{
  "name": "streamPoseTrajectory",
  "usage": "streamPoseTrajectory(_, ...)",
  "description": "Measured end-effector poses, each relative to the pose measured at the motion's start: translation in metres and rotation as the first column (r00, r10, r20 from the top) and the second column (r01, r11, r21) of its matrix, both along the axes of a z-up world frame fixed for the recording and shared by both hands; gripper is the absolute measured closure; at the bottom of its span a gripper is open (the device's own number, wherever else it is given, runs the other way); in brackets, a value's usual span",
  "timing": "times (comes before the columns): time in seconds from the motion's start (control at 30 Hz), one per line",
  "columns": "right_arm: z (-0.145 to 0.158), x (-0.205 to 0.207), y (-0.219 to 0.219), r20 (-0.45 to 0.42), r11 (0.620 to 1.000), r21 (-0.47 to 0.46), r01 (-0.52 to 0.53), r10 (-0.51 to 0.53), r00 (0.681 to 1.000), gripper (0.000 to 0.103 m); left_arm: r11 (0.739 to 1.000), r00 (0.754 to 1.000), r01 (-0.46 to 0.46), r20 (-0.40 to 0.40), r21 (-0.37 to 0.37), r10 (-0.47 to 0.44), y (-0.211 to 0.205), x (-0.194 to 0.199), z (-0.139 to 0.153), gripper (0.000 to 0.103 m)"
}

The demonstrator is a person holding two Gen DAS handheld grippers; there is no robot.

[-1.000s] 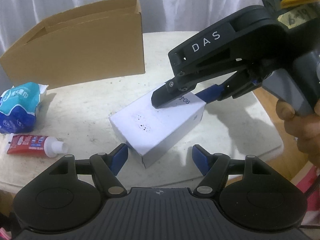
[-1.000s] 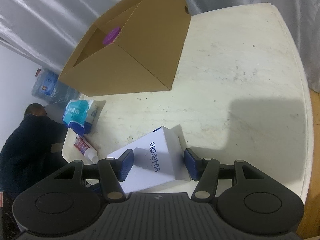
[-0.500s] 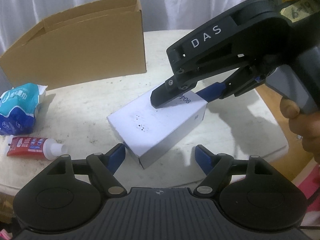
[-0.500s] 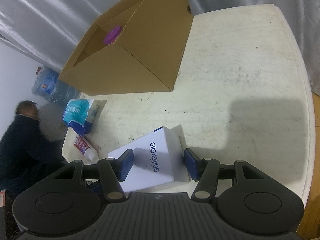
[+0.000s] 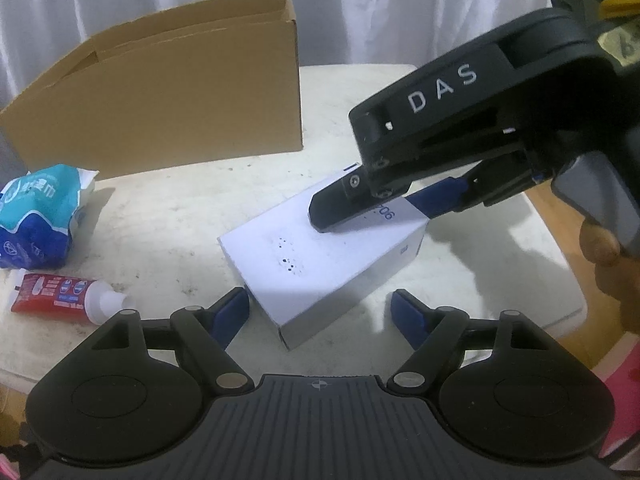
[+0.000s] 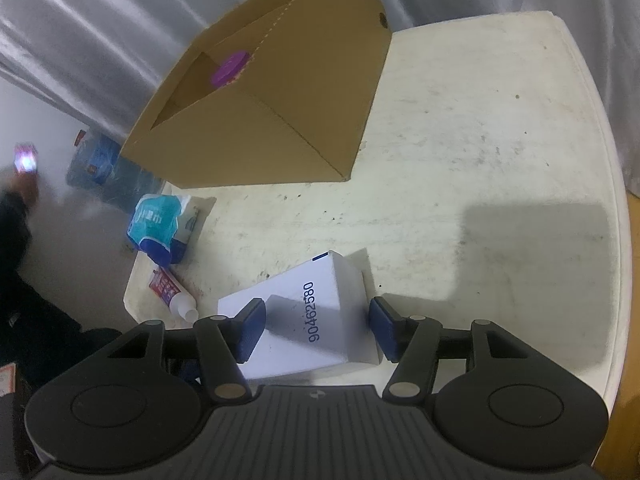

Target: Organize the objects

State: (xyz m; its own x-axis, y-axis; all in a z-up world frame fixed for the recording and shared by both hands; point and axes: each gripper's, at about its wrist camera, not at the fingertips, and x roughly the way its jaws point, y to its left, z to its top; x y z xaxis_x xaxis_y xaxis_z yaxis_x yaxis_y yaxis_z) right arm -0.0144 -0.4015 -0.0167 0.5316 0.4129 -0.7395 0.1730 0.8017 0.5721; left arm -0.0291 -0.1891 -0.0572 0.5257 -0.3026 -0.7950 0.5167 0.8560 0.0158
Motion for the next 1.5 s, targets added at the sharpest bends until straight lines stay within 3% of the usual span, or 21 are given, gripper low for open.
streamPoseTrajectory(0.5, 0.001, 0.003, 0.005, -0.004, 1.000, -0.017, 0.004, -0.004, 1.000, 0.039, 1.000, 0.999, -0.020, -0.037, 0.000, 0.020, 0.000, 0.014, 0.001, 0.022)
streamPoseTrajectory(1.03, 0.004, 0.002, 0.013, 0.012, 0.999, -0.055, -0.003, 0.003, 1.000, 0.038, 0.998, 0.998, -0.055, -0.033, -0.016, 0.055, 0.002, 0.008, 0.005, 0.025)
streamPoseTrajectory(1.2, 0.001, 0.000, 0.003, -0.002, 1.000, -0.002, 0.017, -0.017, 1.000, 0.040, 0.998, 0.998, -0.054, -0.027, -0.026, 0.053, 0.007, 0.003, 0.006, 0.025)
streamPoseTrajectory(1.5, 0.000, -0.007, -0.004, 0.013, 0.999, 0.006, 0.034, -0.034, 0.999, 0.040, 0.999, 0.999, -0.047, -0.012, -0.002, 0.047, 0.005, 0.004, 0.005, 0.019)
